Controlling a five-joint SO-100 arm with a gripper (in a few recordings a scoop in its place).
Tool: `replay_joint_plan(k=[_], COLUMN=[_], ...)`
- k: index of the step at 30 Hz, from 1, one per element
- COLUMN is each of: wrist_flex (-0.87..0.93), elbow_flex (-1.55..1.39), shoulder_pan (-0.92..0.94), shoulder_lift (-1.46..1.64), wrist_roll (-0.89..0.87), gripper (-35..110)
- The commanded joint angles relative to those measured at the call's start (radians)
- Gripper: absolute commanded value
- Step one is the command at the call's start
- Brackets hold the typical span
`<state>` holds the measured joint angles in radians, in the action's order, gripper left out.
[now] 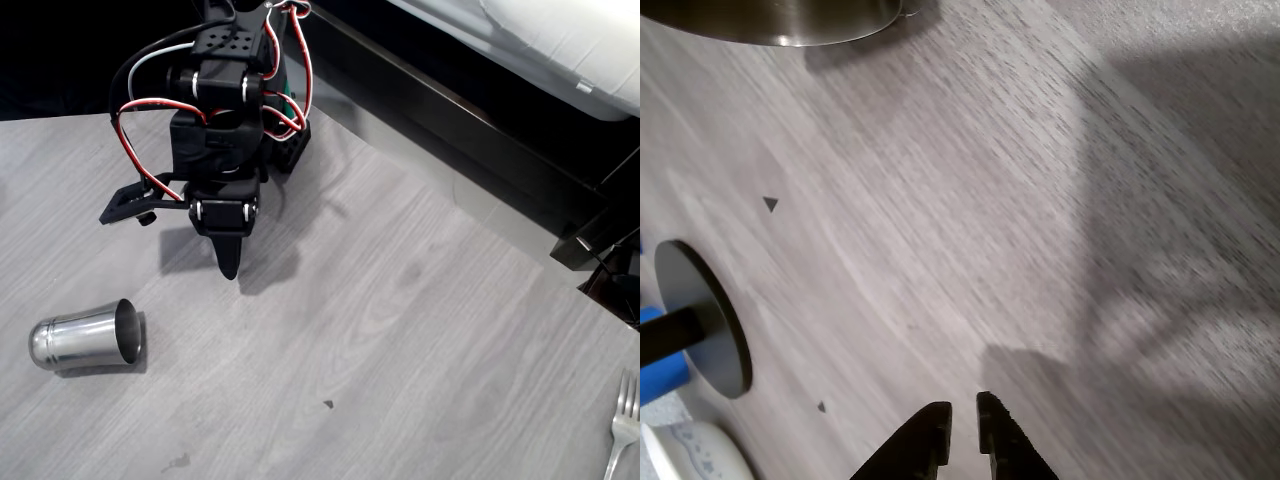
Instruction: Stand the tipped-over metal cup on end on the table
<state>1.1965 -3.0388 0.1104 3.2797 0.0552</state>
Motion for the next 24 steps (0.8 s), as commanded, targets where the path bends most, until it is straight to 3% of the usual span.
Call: replay_joint_plan(k=[1, 13, 19, 24], wrist_flex=[0.003, 0.006, -0.023, 0.052], elbow_flex=[0.005, 0.005, 0.011, 0.290], shoulder_pan=[-0.002, -0.020, 0.095, 0.253], shoulder_lift=[0.029, 0.029, 0.028, -0.017], wrist_roll=[0.009, 0.011, 0.012, 0.198], gripper=[0, 0, 0, 0])
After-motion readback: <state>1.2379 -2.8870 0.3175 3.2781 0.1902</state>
